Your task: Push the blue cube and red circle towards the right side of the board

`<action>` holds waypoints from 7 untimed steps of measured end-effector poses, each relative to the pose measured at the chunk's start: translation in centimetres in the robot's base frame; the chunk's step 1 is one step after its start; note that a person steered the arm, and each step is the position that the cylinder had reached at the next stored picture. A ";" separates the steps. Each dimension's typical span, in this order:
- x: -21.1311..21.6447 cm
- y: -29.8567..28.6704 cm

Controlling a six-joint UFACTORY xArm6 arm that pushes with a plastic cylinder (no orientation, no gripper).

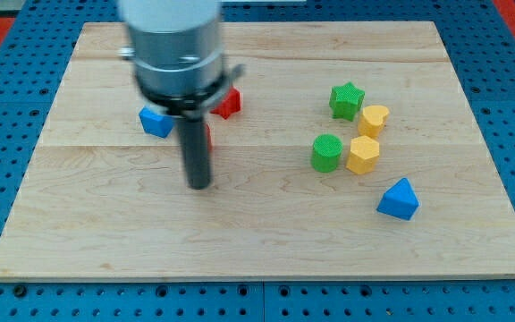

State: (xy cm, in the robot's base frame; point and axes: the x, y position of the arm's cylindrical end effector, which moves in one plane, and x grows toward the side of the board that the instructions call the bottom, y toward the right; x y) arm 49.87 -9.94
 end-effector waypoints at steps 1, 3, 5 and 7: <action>-0.8 -7.0; -8.1 -10.3; -10.3 -6.4; -6.1 2.9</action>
State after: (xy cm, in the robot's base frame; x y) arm 43.74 -7.07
